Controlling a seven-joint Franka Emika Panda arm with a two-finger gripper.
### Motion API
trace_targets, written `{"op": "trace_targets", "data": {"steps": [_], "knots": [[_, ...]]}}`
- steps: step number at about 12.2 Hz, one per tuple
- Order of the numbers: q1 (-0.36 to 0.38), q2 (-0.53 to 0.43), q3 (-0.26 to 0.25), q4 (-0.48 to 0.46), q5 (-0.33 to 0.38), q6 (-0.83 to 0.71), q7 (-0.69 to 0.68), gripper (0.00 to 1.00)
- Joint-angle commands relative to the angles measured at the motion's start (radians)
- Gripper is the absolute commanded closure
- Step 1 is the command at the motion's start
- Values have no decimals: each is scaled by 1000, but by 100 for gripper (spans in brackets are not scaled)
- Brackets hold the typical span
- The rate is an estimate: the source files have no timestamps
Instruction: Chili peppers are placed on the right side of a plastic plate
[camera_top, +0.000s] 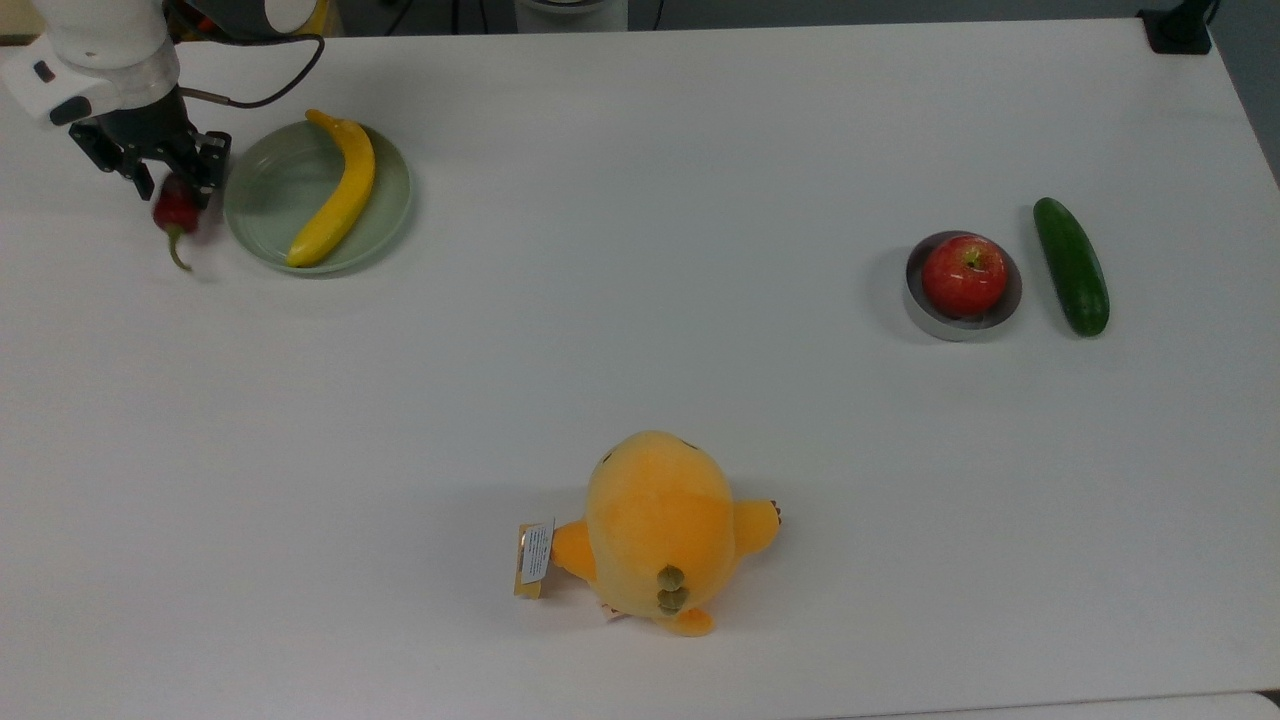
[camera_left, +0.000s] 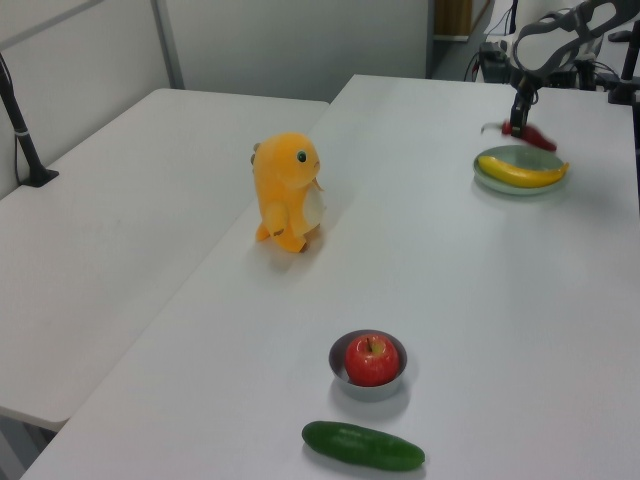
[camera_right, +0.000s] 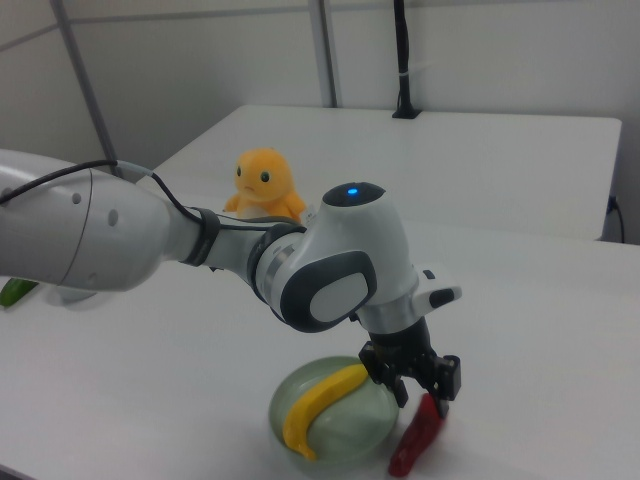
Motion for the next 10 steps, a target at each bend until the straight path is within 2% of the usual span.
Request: {"op": "trace_targets", "data": {"steps": [1,5,7,8,10], "knots": [[13,14,-5,17,-10,18,-4,0],[16,9,-5,19,-9,9,2,0],[19,-41,7,24,-7,-20,89,0],[25,-81,19,42,-4,-104,158,0],[39,-132,106,144,2,-342,295,0]]}}
